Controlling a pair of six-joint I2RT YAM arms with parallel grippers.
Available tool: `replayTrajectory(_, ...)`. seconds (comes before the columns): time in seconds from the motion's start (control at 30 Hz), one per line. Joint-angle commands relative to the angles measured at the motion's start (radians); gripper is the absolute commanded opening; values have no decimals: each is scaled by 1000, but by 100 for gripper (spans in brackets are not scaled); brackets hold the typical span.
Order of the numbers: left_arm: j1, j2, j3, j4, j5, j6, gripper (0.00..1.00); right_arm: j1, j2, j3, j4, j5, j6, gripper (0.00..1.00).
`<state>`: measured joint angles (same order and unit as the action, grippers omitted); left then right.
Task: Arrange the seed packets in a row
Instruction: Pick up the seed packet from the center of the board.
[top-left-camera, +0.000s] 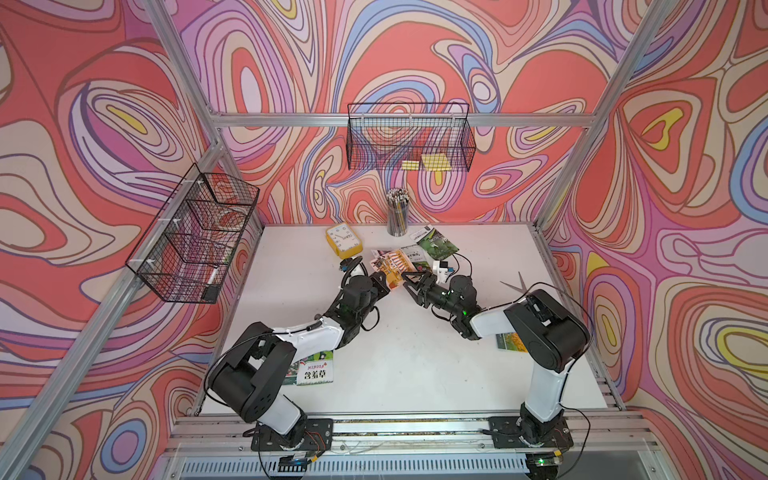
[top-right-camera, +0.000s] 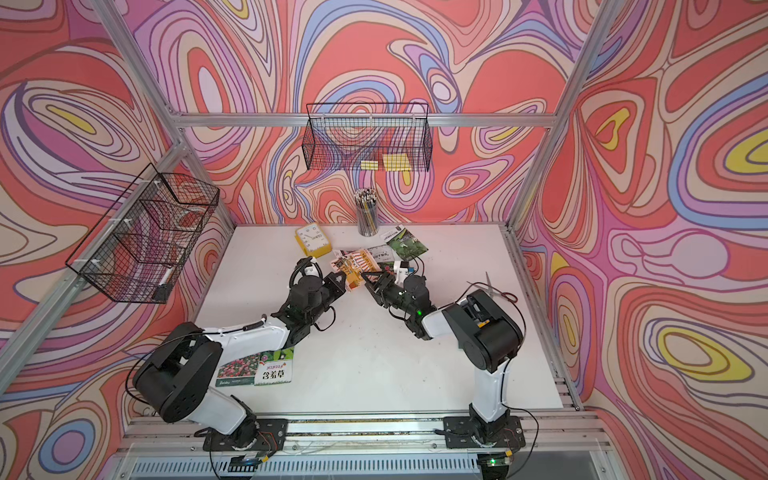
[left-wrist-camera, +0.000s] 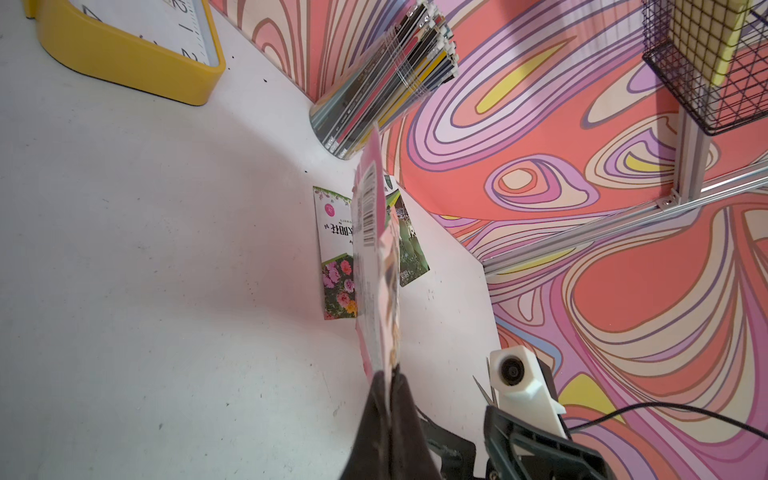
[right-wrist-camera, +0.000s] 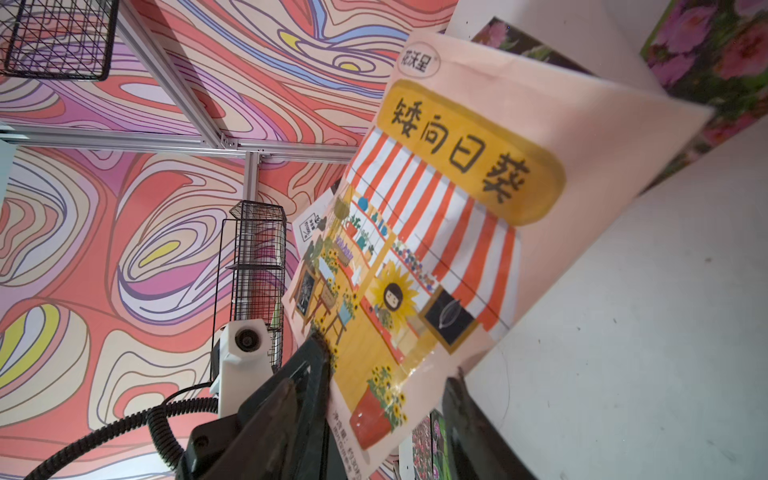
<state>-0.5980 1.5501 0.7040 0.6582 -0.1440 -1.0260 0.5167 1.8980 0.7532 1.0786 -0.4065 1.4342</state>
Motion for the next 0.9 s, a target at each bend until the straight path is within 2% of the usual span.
replayTrajectory(0.0, -19, 7, 5, 42, -31, -26, 0, 6, 35, 7, 51, 25, 26, 55)
replayTrajectory(0.33, -22, -3, 1, 37, -79, -9, 0, 26, 58, 5, 37, 34, 70, 59)
replayTrajectory(0.57, -29, 17, 9, 46, -50, -14, 0, 28, 75, 18, 39, 61, 63, 57)
replayTrajectory(0.73, -39, 28, 5, 45, -42, -16, 0, 27, 95, 60, 43, 74, 56, 46)
replayTrajectory(0.87, -40, 31, -1, 36, -44, -17, 0, 27, 96, 83, 36, 72, 48, 28)
